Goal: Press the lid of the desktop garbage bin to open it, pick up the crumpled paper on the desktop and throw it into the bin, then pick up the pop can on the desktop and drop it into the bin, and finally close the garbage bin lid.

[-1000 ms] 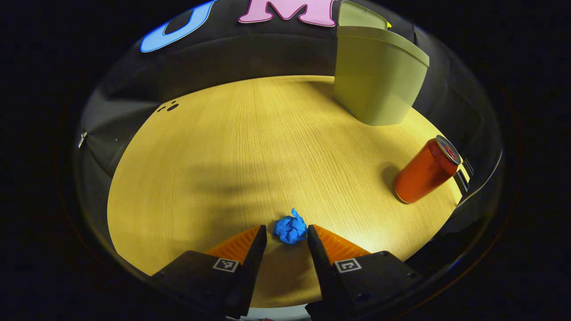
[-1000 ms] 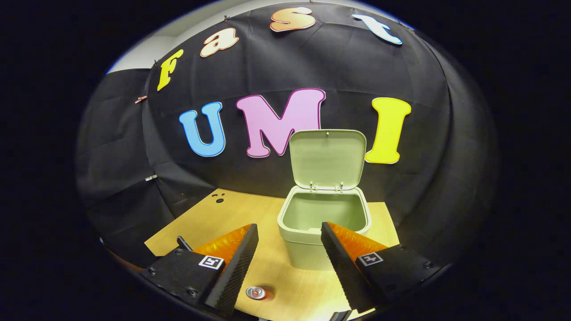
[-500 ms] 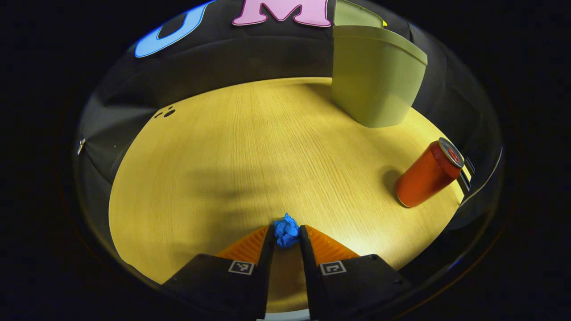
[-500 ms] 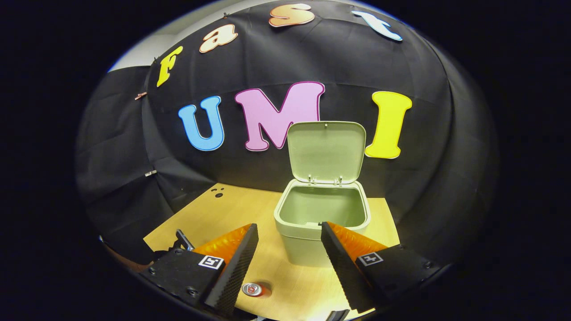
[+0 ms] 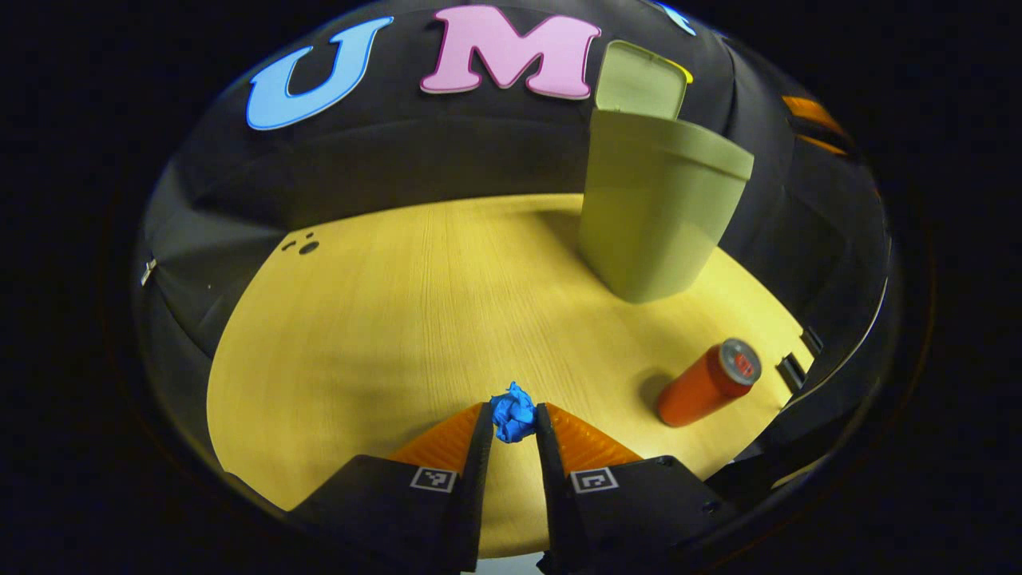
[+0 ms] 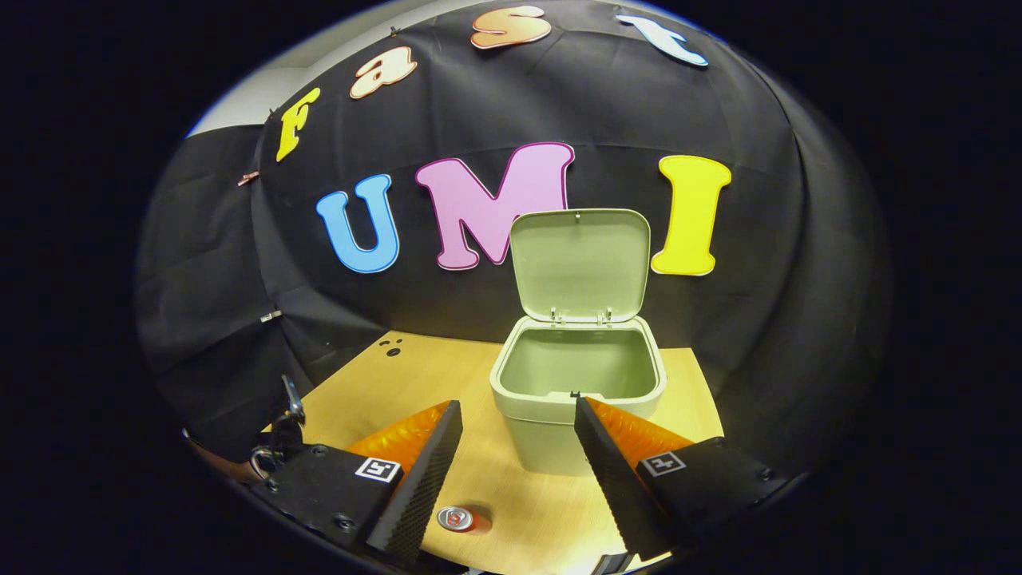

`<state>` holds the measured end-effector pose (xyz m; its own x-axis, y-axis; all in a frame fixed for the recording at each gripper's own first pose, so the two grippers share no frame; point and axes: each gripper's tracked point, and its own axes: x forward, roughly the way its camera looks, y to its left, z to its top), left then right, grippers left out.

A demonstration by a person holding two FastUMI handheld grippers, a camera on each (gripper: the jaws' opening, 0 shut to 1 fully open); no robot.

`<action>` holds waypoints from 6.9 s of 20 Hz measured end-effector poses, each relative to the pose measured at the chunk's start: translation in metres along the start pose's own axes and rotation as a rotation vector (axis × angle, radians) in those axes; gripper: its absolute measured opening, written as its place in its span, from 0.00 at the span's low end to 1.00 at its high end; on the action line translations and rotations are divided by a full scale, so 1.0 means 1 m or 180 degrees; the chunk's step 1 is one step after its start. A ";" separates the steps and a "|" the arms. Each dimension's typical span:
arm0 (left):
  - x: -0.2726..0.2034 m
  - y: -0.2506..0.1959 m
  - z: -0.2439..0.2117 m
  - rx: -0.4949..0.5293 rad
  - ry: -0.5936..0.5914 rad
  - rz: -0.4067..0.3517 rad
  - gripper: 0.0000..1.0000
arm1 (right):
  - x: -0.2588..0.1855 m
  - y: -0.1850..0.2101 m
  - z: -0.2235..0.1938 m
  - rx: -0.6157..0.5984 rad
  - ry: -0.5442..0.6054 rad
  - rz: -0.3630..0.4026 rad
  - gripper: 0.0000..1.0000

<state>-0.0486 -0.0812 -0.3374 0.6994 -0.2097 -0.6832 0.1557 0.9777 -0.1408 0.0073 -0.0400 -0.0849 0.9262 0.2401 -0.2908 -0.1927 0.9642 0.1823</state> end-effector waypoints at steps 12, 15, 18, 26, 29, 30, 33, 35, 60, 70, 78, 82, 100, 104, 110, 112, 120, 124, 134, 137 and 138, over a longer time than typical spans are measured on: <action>-0.049 -0.063 0.194 0.0092 -0.1114 -0.0628 0.37 | -0.018 -0.009 -0.009 0.0092 -0.0043 -0.0139 0.93; -0.047 -0.077 0.228 0.0185 -0.1323 -0.0741 0.37 | -0.024 -0.014 -0.015 0.0141 -0.0040 -0.0200 0.93; -0.042 -0.097 0.258 0.0314 -0.1496 -0.0870 0.37 | -0.030 -0.018 -0.019 0.0185 -0.0039 -0.0261 0.93; -0.010 -0.152 0.305 0.0684 -0.1692 -0.1205 0.37 | -0.047 -0.031 -0.028 0.0394 -0.0099 -0.0477 0.93; 0.010 -0.169 0.308 0.0753 -0.1639 -0.1310 0.35 | -0.050 -0.032 -0.035 0.0481 -0.0098 -0.0532 0.93; 0.016 -0.173 0.307 0.0779 -0.1619 -0.1329 0.37 | -0.051 -0.032 -0.038 0.0496 -0.0082 -0.0550 0.93; 0.038 -0.185 0.304 0.0874 -0.1528 -0.1375 0.35 | -0.054 -0.035 -0.043 0.0536 -0.0050 -0.0606 0.93; 0.051 -0.189 0.302 0.0914 -0.1462 -0.1387 0.37 | -0.055 -0.038 -0.044 0.0571 -0.0056 -0.0638 0.93; 0.043 -0.160 0.301 0.0938 -0.1520 -0.1176 0.83 | -0.039 0.000 -0.064 0.0525 0.0173 -0.0392 0.93; -0.035 -0.087 0.288 0.0689 -0.1779 -0.0778 0.84 | -0.014 0.054 -0.133 0.0215 0.0767 0.0097 0.94; -0.063 -0.037 0.240 0.0516 -0.1635 -0.0496 0.84 | 0.010 0.082 -0.198 -0.0210 0.1288 0.0439 0.94; -0.070 -0.012 0.221 0.0439 -0.1531 -0.0292 0.84 | 0.020 0.089 -0.228 -0.0435 0.1488 0.0511 0.94; -0.093 0.029 0.169 0.0178 -0.1317 0.0141 0.84 | 0.049 0.077 -0.300 -0.0741 0.2050 0.0567 0.94; -0.088 0.032 0.168 0.0153 -0.1286 0.0141 0.84 | 0.048 0.077 -0.301 -0.0734 0.2068 0.0593 0.87; -0.086 0.037 0.168 0.0133 -0.1258 0.0145 0.84 | 0.049 0.079 -0.292 -0.0583 0.1993 0.0602 0.87; -0.085 0.039 0.168 0.0131 -0.1254 0.0150 0.84 | 0.051 0.080 -0.289 -0.0548 0.1937 0.0585 0.87; -0.078 0.039 0.165 0.0071 -0.1244 0.0117 0.84 | 0.054 0.082 -0.274 -0.0372 0.1622 0.0572 0.87; -0.075 0.038 0.162 0.0051 -0.1230 0.0101 0.84 | 0.052 0.086 -0.250 -0.0225 0.1432 0.0596 0.86; -0.075 0.037 0.158 0.0002 -0.1208 0.0122 0.84 | 0.065 0.082 -0.141 0.0010 0.0680 0.0639 0.86; -0.077 0.038 0.157 -0.0011 -0.1204 0.0145 0.84 | 0.076 0.065 -0.106 0.0100 0.0468 0.0603 0.86; -0.077 0.038 0.157 -0.0011 -0.1202 0.0157 0.84 | 0.080 0.060 -0.095 0.0140 0.0397 0.0591 0.86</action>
<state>0.0130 -0.0292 -0.1776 0.9140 -0.1500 -0.3770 0.1135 0.9866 -0.1173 0.0389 0.0474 -0.1865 0.8283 0.4277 -0.3618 -0.3393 0.8969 0.2836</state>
